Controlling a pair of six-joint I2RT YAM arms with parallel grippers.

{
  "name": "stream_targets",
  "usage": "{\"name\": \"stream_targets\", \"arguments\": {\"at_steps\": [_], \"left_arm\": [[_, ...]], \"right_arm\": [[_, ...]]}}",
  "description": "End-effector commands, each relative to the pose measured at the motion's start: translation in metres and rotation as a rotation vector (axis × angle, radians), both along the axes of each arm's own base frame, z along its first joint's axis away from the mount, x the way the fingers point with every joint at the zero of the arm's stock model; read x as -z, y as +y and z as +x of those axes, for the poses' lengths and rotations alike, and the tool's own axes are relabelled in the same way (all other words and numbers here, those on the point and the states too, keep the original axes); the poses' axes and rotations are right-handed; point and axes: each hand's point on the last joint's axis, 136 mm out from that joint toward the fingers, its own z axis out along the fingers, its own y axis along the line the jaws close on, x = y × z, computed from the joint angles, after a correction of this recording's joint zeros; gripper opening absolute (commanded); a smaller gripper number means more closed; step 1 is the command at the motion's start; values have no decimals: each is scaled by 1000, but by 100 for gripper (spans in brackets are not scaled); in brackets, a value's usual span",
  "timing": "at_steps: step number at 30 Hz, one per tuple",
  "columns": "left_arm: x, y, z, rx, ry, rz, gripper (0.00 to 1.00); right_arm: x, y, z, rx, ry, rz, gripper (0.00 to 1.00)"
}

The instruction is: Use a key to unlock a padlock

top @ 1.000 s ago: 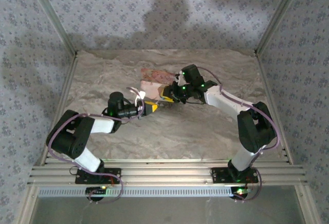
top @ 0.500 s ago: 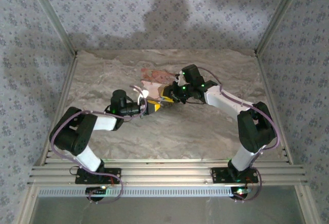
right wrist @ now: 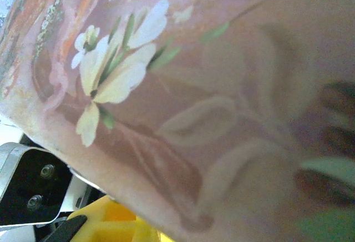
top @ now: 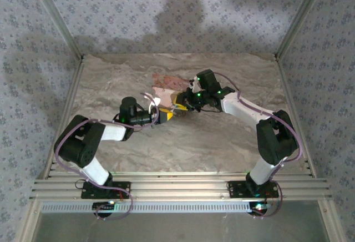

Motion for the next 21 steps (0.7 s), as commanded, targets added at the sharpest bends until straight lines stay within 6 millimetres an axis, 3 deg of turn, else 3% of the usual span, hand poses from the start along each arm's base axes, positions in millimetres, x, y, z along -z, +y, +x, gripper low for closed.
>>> {"name": "stream_targets", "arguments": {"at_steps": [1, 12, 21], "left_arm": [[-11, -4, 7, 2, -59, -7, 0], [-12, -5, 12, -15, -72, 3, 0], [-13, -9, 4, 17, -84, 2, 0]], "right_arm": [[-41, 6, -1, -35, -96, 95, 0], [-37, 11, -5, -50, -79, 93, 0], [-37, 14, -6, -62, -69, 101, 0]]}}
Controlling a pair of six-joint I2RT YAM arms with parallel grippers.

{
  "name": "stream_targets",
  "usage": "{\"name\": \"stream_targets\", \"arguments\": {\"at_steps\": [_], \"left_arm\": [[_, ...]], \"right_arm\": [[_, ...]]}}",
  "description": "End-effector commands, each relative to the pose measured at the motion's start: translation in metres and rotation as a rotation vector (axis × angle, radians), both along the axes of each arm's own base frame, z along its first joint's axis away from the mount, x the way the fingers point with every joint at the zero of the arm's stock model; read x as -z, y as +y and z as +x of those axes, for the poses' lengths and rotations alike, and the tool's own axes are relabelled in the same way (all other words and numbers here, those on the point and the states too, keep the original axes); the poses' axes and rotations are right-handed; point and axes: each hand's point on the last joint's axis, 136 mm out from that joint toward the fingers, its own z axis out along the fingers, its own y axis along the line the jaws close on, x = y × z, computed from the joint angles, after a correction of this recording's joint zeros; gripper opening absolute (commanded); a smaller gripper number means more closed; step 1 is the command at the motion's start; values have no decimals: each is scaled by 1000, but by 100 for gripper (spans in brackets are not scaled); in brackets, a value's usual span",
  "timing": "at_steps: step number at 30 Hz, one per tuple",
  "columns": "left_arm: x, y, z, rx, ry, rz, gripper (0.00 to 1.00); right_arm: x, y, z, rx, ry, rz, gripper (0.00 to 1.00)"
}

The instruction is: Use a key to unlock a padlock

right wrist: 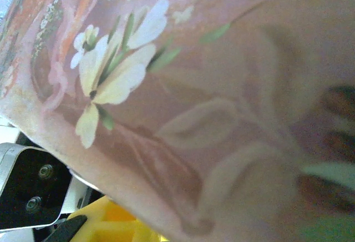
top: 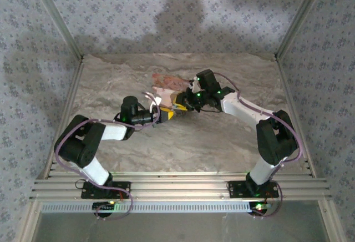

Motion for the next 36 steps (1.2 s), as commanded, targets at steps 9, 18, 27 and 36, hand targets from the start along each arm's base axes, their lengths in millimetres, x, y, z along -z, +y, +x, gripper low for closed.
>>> {"name": "stream_targets", "arguments": {"at_steps": [9, 18, 27, 36], "left_arm": [[-13, -4, 2, 31, -52, -15, 0], [-18, 1, 4, 24, -45, -16, 0], [-20, -1, 8, 12, -24, -26, 0], [-37, -9, 5, 14, -38, -59, 0]], "right_arm": [[-37, 9, -13, -119, -70, 103, 0], [-29, 10, -29, -221, -75, 87, 0], [-22, 18, -37, -266, -83, 109, 0], [2, 18, -39, -218, -37, 80, 0]]}}
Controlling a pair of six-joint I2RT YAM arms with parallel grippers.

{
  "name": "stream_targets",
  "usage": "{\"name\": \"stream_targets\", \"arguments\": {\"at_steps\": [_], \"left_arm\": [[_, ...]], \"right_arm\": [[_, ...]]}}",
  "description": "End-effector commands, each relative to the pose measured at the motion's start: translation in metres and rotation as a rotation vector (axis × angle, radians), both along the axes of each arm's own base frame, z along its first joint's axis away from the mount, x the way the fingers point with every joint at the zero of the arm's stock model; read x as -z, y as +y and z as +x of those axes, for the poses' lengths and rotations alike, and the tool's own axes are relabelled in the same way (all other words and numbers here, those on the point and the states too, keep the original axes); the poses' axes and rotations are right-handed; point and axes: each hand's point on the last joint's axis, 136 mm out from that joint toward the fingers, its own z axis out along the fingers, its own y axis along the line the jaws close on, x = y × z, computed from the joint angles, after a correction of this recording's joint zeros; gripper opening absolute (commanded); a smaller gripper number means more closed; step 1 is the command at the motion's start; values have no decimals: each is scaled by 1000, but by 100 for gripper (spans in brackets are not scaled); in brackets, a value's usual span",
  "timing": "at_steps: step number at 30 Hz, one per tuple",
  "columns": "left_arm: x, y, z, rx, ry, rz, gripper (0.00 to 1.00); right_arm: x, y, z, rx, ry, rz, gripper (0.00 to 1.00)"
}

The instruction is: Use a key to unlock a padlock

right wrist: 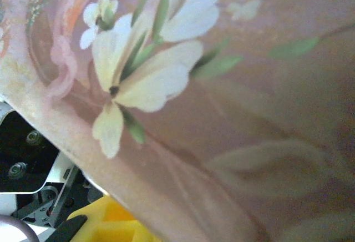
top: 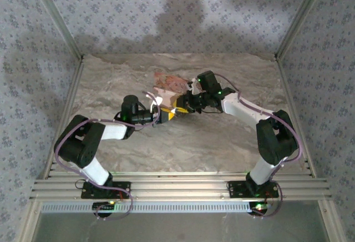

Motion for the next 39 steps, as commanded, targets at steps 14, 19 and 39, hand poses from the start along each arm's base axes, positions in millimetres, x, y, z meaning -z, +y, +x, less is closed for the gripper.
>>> {"name": "stream_targets", "arguments": {"at_steps": [14, 19, 39], "left_arm": [[-45, -14, 18, -66, -71, -67, 0], [-32, -6, 15, -91, -52, -31, 26], [15, 53, -10, -242, 185, -20, 52]], "right_arm": [[13, 19, -36, -99, 7, 17, 0], [15, 18, -30, -62, -5, 12, 0], [54, 15, -1, 47, 49, 15, 0]]}}
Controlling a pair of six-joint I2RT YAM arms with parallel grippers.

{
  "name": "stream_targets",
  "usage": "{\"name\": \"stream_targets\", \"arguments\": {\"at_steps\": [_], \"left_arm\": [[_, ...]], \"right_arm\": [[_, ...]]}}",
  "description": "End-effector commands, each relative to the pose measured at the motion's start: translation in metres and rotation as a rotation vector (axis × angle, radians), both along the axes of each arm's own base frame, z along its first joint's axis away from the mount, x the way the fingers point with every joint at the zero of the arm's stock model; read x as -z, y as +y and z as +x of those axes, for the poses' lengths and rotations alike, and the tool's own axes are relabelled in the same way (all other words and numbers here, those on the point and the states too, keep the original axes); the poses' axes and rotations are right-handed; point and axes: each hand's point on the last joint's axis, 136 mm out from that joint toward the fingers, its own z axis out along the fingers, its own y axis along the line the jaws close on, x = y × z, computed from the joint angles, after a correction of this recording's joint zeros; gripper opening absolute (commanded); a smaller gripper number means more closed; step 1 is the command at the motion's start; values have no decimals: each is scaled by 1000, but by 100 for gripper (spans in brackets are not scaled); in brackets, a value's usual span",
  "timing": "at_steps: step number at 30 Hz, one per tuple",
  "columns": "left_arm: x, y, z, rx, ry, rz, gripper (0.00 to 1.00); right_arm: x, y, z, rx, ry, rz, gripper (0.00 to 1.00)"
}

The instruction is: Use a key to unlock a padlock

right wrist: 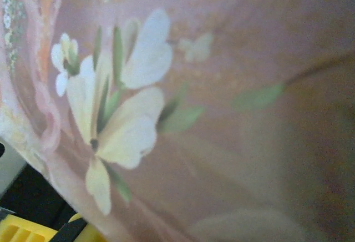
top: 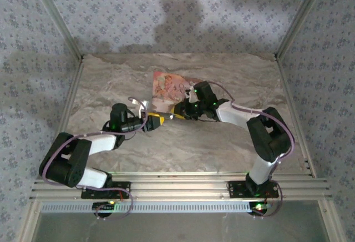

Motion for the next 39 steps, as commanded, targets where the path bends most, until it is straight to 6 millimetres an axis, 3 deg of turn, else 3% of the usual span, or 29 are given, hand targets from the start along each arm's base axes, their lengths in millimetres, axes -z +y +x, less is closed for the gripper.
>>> {"name": "stream_targets", "arguments": {"at_steps": [1, 11, 21, 39], "left_arm": [[-3, -3, 2, -18, 7, -63, 51], [-7, -21, 16, -19, -23, -213, 43], [-7, -34, 23, 19, -52, -209, 38], [13, -38, 29, 12, -18, -183, 33]], "right_arm": [[6, 5, -3, -7, 88, 23, 0], [8, 7, -4, -12, 114, 24, 0], [6, 7, -4, -2, 132, 22, 0], [-1, 7, -2, 4, 130, 26, 0]]}}
